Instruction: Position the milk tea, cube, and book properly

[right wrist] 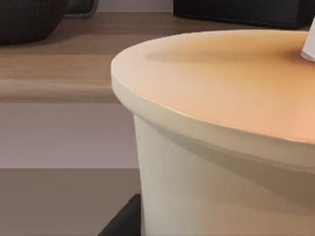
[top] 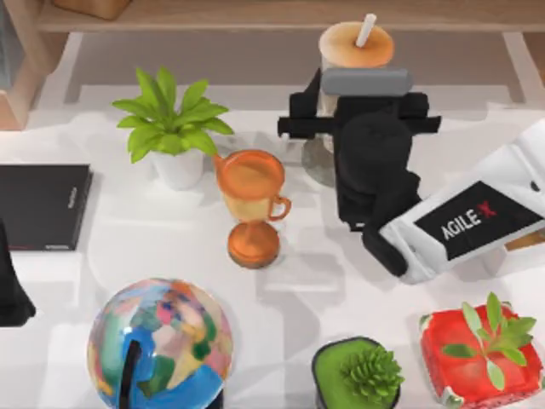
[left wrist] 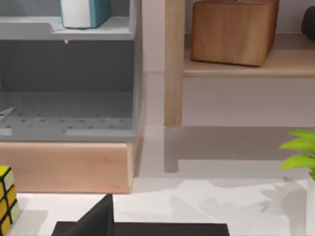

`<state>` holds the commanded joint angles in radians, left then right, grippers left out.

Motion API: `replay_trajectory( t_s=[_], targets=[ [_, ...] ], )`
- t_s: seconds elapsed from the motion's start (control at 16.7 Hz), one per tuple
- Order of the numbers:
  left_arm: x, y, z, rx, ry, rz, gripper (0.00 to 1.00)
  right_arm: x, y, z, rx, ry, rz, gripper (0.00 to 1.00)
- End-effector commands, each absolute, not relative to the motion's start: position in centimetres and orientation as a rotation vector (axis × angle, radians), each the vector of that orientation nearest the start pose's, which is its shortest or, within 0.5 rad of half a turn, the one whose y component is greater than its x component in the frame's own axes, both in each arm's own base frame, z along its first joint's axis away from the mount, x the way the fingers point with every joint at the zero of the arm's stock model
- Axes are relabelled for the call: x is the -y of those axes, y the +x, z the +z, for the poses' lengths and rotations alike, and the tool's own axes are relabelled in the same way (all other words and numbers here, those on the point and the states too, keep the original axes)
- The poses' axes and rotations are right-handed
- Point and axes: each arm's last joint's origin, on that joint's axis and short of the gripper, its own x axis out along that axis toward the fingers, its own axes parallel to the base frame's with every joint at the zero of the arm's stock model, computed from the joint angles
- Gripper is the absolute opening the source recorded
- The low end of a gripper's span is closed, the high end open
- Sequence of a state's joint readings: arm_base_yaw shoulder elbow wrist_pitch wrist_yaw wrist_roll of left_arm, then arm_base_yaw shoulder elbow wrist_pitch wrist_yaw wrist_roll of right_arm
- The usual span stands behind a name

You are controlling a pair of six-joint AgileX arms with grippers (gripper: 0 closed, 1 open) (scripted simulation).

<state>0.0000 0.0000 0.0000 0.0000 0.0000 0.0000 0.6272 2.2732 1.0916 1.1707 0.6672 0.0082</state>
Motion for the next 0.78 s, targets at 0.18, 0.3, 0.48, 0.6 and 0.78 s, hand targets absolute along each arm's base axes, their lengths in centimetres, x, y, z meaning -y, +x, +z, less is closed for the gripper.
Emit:
replay_trajectory(
  t_s=[0.18,0.3,0.48,0.6,0.78],
  targets=[
    [0.12,10.57,16.0,0.0,0.0,0.0,1.0,-24.43,36.26,9.59,-0.001,-0.008,-0.014,0.3],
    [0.12,10.57,16.0,0.0,0.0,0.0,1.0,-24.43,36.26,9.59,-0.001,-0.008,-0.014,0.45],
    [0.12,10.57,16.0,0.0,0.0,0.0,1.0,-24.43,36.26,9.59,-0.001,-0.008,-0.014,0.68],
    [0.12,10.57,16.0,0.0,0.0,0.0,1.0,-24.43,36.26,9.59,-0.001,-0.008,-0.014,0.83],
    [0.12,10.57,16.0,0.0,0.0,0.0,1.0,-24.43,36.26,9.59,-0.001,-0.008,-0.014,1.0]
  ],
)
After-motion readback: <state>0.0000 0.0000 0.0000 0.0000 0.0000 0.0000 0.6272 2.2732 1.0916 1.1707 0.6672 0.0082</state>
